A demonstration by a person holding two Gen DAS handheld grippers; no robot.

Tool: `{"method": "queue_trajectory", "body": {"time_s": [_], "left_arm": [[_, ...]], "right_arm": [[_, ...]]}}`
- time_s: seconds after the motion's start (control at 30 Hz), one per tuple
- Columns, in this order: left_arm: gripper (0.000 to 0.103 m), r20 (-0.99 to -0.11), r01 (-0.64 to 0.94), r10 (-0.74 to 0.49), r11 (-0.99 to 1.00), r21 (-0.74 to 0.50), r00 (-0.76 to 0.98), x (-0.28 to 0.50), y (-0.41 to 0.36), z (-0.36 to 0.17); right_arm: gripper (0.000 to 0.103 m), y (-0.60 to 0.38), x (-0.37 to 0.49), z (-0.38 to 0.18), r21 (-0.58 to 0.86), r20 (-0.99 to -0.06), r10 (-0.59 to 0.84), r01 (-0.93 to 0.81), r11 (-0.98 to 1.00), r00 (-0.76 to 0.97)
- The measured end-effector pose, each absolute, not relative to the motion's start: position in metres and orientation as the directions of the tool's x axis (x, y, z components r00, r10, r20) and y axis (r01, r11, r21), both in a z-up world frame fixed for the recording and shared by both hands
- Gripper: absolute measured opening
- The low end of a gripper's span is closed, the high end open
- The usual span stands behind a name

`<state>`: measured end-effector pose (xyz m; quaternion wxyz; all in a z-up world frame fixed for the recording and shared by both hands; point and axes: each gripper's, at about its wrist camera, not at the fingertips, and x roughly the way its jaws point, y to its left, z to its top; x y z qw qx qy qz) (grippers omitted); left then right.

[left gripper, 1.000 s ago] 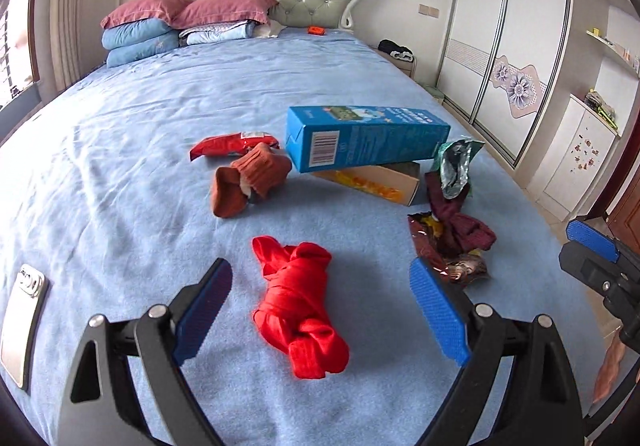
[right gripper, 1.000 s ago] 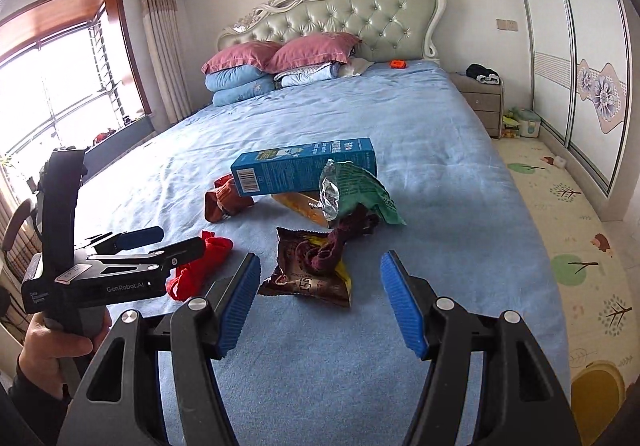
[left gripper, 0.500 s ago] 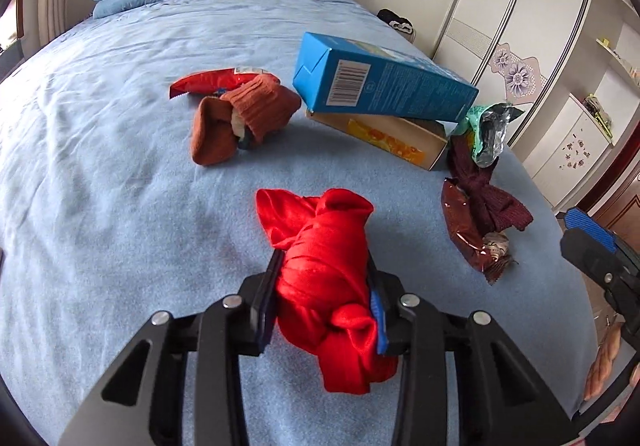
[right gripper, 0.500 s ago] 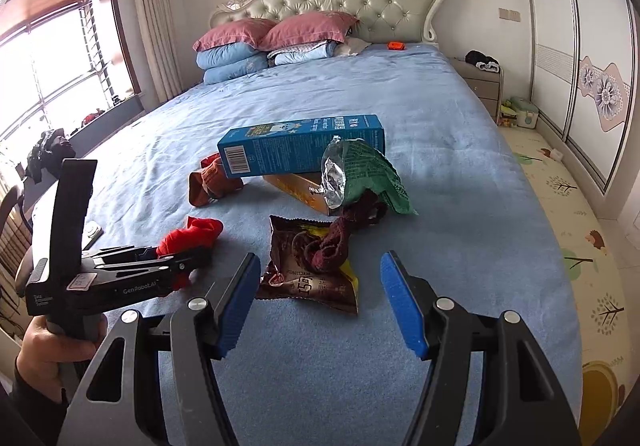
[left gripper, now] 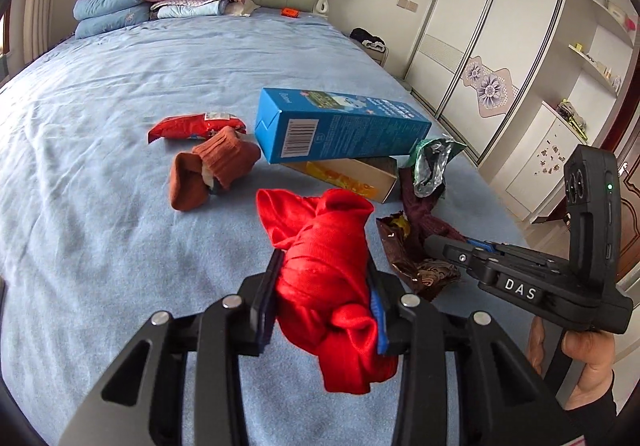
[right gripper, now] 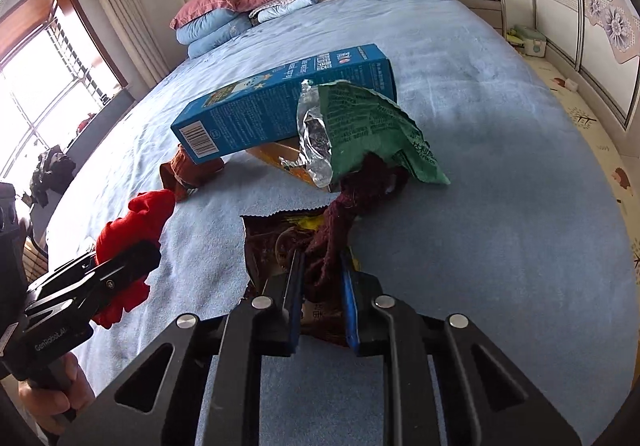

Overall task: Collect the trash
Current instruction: 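Grasp the red cloth with left tool while right tool grasps brown wrapper, then carry red cloth and brown wrapper to the yellow bin and release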

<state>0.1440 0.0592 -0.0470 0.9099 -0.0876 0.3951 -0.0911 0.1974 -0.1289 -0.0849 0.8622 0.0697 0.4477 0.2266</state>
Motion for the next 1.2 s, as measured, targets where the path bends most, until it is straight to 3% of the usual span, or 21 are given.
{"method": "queue_trajectory", "body": {"time_s": [0.47, 0.83, 1.2], "left_arm": [[0.037, -0.657, 0.194, -0.3, 0.954, -0.23, 0.692, 0.119, 0.014, -0.007], [0.037, -0.669, 0.361, -0.407, 0.907, -0.216, 0.622, 0.116, -0.092, 0.0], [0.037, -0.718, 0.544, -0.542, 0.795, -0.268, 0.438, 0.133, -0.246, -0.029]], "right_arm": [[0.012, -0.18, 0.128, -0.028, 0.45, -0.59, 0.65, -0.474, 0.757, 0.478], [0.012, -0.287, 0.083, -0.008, 0.415, -0.554, 0.56, -0.378, 0.827, 0.616], [0.012, -0.424, 0.049, -0.021, 0.391, -0.577, 0.359, -0.138, 0.91, 0.734]]}}
